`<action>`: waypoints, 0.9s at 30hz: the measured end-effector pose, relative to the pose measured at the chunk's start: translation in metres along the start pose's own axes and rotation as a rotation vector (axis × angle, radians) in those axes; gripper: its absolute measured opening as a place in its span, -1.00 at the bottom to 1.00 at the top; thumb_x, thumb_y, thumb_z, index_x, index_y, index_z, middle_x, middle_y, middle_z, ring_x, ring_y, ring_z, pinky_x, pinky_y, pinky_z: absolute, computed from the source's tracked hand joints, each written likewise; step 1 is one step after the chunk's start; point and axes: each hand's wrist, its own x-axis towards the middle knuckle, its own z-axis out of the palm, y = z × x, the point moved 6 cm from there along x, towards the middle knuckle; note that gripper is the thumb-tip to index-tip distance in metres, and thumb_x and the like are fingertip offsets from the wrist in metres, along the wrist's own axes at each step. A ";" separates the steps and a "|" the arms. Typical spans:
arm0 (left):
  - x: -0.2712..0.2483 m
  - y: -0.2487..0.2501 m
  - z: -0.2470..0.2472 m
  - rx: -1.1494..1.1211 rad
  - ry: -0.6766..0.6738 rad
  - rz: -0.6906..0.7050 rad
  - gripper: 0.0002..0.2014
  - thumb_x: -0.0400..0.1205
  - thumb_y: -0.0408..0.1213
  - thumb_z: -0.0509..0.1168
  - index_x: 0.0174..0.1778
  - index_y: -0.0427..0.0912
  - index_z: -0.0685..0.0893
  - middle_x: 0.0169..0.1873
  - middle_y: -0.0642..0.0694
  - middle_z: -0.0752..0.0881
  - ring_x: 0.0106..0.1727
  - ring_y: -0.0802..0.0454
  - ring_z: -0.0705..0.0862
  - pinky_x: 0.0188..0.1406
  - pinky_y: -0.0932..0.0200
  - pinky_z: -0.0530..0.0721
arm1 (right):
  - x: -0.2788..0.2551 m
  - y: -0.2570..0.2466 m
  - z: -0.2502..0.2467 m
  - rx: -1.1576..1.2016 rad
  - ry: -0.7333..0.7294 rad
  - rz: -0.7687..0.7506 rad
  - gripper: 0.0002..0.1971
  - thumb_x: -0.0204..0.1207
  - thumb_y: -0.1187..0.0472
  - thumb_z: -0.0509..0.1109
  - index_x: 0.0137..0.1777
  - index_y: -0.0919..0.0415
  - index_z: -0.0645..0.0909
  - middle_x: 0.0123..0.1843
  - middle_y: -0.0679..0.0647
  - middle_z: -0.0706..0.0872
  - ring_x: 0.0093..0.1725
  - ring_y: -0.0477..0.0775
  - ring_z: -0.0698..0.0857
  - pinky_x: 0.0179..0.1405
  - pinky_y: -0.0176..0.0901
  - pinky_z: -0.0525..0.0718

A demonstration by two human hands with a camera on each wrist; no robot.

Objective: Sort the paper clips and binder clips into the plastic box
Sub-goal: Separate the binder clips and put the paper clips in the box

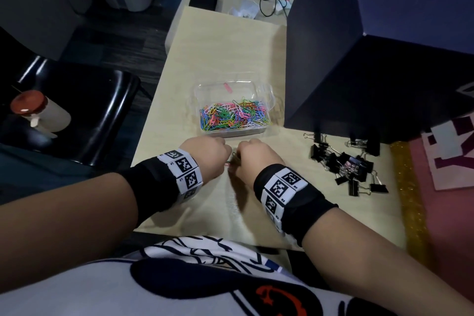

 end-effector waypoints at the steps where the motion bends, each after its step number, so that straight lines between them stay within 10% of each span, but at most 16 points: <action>1: -0.001 -0.002 0.000 -0.003 -0.009 -0.008 -0.79 0.65 -0.28 0.13 0.11 -0.18 0.62 0.07 -0.14 0.64 0.12 -0.16 0.65 -0.09 0.05 0.60 | 0.000 -0.004 0.001 -0.022 0.009 -0.029 -0.70 0.56 0.12 0.34 0.23 0.23 0.55 0.22 0.23 0.57 0.23 0.27 0.63 0.14 -0.01 0.60; 15: -0.009 -0.016 -0.023 -0.057 0.088 -0.036 -0.73 0.64 -0.13 0.17 0.17 -0.19 0.53 0.14 -0.15 0.57 0.07 -0.20 0.66 -0.24 0.07 0.44 | 0.005 0.010 -0.006 -0.072 -0.100 0.042 -0.65 0.54 0.14 0.31 0.28 0.25 0.52 0.26 0.22 0.59 0.24 0.26 0.62 0.12 -0.02 0.59; 23: -0.003 -0.048 -0.072 -0.256 0.369 -0.096 -0.74 0.70 -0.16 0.12 0.20 -0.12 0.64 0.06 -0.16 0.65 0.10 -0.22 0.67 0.01 -0.05 0.65 | 0.006 0.015 -0.079 0.311 0.431 0.011 -0.85 0.57 0.16 0.27 0.08 0.09 0.61 0.13 0.10 0.62 0.11 0.17 0.62 0.06 -0.05 0.62; 27: -0.006 -0.049 -0.064 -0.276 0.353 -0.114 -0.72 0.68 -0.12 0.17 0.28 -0.07 0.60 0.12 -0.15 0.66 0.14 -0.22 0.66 0.05 -0.05 0.65 | 0.006 -0.001 -0.042 0.119 0.211 -0.140 -0.77 0.55 0.17 0.24 0.14 0.14 0.63 0.14 0.14 0.61 0.15 0.21 0.62 0.12 -0.06 0.59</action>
